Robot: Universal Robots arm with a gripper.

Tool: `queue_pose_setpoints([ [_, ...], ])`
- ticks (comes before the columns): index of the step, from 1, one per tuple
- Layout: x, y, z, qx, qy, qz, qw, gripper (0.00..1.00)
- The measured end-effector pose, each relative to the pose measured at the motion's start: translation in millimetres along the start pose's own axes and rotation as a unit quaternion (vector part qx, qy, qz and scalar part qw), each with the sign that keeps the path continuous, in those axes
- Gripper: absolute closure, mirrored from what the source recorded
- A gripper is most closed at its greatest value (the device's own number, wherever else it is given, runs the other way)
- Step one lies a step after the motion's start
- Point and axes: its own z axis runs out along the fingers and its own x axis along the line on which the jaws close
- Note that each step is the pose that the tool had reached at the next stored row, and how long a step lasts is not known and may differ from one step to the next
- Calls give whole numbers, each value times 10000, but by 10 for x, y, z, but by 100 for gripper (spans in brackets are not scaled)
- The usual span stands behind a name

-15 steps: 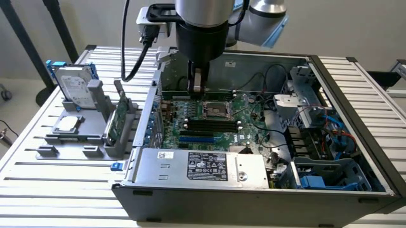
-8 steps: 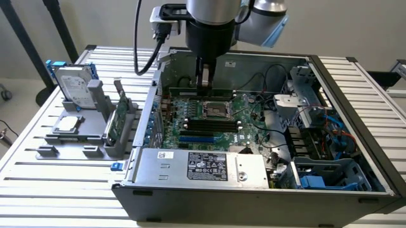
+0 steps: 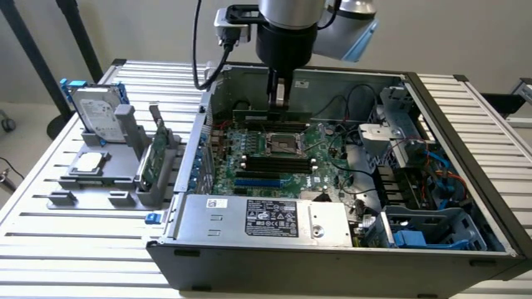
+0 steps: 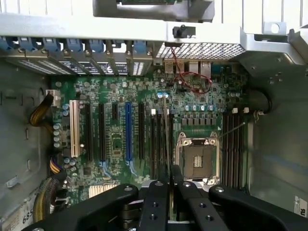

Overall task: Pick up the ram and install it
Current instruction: 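Pick up the ram and move it above insertion slot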

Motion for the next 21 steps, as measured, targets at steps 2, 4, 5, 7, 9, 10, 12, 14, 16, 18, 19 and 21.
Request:
queue_pose_setpoints([
  [2, -58, -37, 28, 1, 30, 1, 10000, 86],
  [4, -100, -69, 56, 2, 54, 2, 10000, 86],
  [5, -112, -84, 68, 2, 63, 3, 10000, 86],
  [7, -126, -113, 93, 4, 79, 14, 10000, 86],
  [9, -131, -135, 117, 7, 89, 42, 10000, 86],
  [10, -131, -142, 128, 11, 93, 70, 9999, 86],
  [12, -129, -151, 151, 21, 98, 156, 9998, 86],
  [14, -131, -157, 174, 29, 109, 219, 9997, 86],
  [16, -150, -166, 195, 30, 145, 226, 9996, 86],
  [18, -177, -176, 215, 30, 199, 227, 9995, 86],
  [19, -191, -181, 224, 31, 228, 228, 9995, 86],
  [21, -211, -187, 242, 32, 289, 231, 9993, 86],
])
